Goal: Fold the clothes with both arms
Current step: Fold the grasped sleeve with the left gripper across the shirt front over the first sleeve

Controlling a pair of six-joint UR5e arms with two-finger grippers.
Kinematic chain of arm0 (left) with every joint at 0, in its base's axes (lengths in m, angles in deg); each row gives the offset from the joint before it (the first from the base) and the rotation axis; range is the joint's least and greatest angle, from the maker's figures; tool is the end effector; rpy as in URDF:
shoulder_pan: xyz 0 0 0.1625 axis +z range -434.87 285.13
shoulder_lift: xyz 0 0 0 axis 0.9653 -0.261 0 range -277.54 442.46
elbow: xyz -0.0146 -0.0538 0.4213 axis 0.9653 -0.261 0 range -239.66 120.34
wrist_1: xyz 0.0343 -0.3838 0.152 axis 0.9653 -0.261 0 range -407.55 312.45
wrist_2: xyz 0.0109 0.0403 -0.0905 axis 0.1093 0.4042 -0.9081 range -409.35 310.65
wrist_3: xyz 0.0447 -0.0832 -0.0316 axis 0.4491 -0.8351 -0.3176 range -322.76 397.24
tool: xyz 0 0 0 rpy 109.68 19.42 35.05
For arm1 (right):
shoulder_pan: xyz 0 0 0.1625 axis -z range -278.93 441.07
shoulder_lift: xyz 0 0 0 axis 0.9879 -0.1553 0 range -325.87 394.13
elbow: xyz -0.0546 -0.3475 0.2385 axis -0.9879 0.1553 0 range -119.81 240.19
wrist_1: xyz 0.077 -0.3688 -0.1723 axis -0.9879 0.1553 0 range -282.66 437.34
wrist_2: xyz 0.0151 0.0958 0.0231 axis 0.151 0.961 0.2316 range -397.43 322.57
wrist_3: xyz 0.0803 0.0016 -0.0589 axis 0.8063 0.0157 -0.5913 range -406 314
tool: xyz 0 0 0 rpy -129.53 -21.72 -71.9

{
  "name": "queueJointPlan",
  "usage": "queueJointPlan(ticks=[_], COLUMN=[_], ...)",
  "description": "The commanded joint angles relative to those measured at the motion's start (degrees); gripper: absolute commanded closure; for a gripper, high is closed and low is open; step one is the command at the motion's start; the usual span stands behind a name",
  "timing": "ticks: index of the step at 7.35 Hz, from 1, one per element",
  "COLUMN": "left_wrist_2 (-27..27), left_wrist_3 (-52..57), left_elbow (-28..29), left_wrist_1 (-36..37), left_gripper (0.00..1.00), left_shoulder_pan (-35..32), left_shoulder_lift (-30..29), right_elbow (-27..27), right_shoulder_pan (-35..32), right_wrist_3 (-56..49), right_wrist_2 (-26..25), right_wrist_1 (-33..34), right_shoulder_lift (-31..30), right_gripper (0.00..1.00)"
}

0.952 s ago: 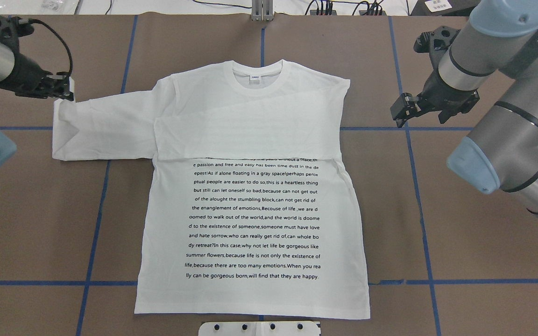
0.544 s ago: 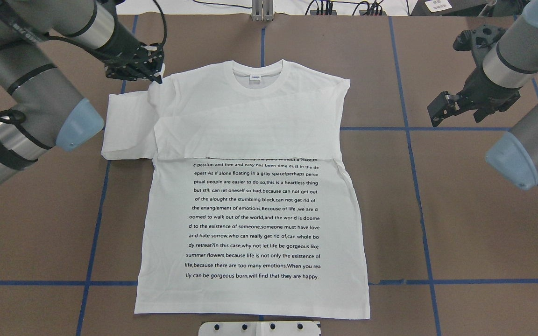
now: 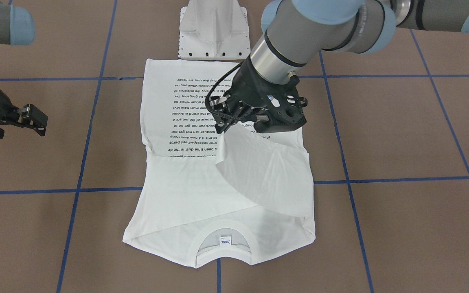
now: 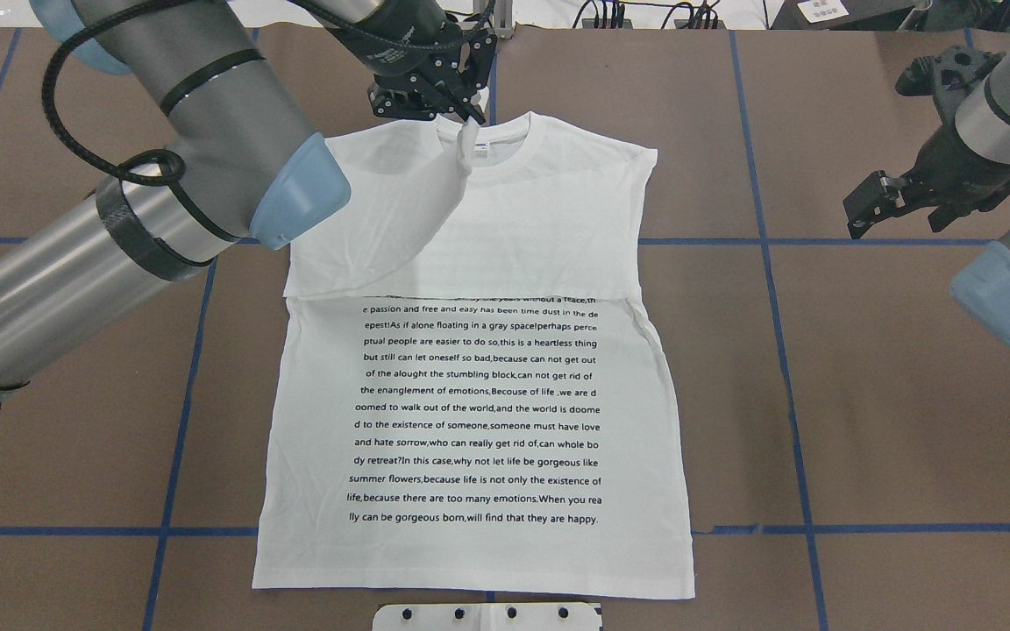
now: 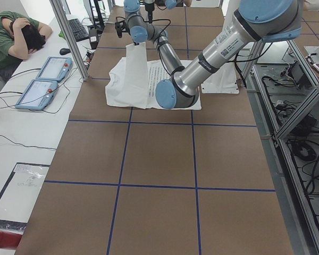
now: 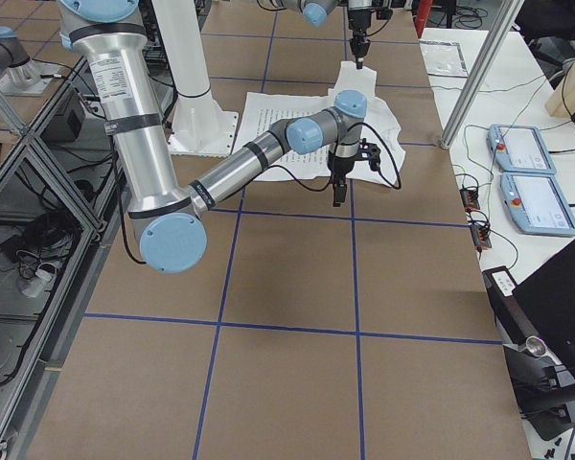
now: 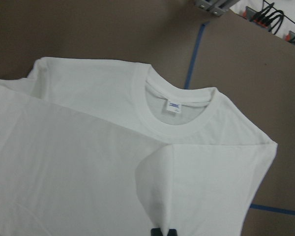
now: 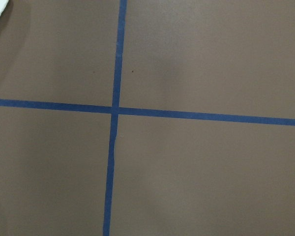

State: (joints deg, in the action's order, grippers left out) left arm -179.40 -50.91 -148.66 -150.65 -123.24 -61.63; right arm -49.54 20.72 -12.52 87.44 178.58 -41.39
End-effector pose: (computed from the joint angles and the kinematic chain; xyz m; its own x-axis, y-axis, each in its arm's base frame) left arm 0.4065 -0.5615 0.0378 0.2740 -0.2712 -0.9227 0.1723 0.9577 -0.2303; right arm -0.2078 -0.5195 0.3898 0.7540 -0.0589 0.6543 0.0477 0.9983 0.0350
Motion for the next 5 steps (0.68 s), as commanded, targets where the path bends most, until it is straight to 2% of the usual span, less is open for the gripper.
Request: queueJointPlan(ticks=[1,2,4,5], left_wrist_2=[1.63,2.78,4.54,6.38], left_wrist_3=[-1.59,-1.76,-2.2,-1.94], left_elbow=[1.1,2.42,10.91,12.43], left_wrist_1=[-0.44,-1.4,-11.55,-13.69], left_gripper=[1.0,1.0,1.0,1.0], left_shoulder_pan=[2.67,3.63,4.6,6.17], left_shoulder_lift=[-0.93,-0.85,-1.02,-0.94], right_elbow=[0.04,0.04,0.22,0.39], right_shoulder_pan=[-0.12,-0.12,-0.04,-0.04], right_wrist_3=[0.36,0.54,0.54,0.54], right_wrist_2=[0.03,0.03,-0.06,-0.06], right_wrist_1=[0.0,0.0,0.0,0.0], right_shoulder_lift=[0.03,0.12,0.38,0.55], right_gripper=[0.0,0.0,0.0,0.0])
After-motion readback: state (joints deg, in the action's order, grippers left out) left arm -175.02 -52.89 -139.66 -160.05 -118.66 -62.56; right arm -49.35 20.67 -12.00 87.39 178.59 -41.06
